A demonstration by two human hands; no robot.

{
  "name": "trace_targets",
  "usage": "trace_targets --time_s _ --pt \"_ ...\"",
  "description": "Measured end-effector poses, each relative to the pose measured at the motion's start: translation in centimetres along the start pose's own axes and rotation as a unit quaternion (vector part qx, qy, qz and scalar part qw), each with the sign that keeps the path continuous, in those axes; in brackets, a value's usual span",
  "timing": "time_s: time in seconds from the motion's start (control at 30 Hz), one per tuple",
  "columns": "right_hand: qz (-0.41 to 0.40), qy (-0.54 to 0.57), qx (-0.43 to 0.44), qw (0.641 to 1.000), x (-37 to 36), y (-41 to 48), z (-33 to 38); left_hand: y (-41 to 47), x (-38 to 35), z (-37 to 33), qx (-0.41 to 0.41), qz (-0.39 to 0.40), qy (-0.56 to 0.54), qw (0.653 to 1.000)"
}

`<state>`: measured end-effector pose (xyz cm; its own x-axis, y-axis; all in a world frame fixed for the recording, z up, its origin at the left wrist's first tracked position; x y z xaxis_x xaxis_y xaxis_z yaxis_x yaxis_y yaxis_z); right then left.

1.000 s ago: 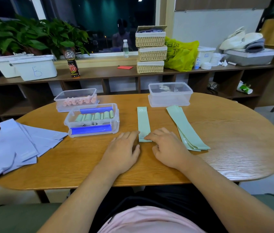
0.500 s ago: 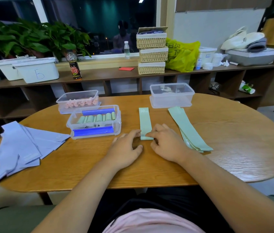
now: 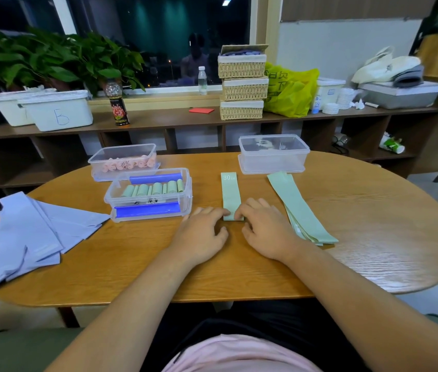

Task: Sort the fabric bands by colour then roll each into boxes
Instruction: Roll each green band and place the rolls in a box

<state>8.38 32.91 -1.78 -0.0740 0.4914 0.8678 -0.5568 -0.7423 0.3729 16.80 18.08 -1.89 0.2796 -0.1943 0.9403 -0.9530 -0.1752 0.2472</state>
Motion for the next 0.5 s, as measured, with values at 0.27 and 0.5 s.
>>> trace_targets --time_s 0.27,0.5 --pt "0.008 -0.014 0.002 1.000 0.2 1.8 -0.1 0.2 -0.2 0.8 0.043 -0.034 -0.056 0.997" --pt "-0.024 0.011 -0.010 1.000 -0.2 1.9 -0.4 -1.0 0.2 0.6 0.038 -0.055 -0.061 0.996"
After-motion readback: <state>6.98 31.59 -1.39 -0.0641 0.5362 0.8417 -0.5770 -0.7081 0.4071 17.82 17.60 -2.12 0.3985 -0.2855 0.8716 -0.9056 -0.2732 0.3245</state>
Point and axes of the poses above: each hand's wrist, its own y-axis towards the middle knuckle, its own x-axis out of the back of the hand, z = x × y, the point moved 6 cm from there along y, towards the middle knuckle, and after that the axes turned 7 degrees about y, right-handed, at the moved point
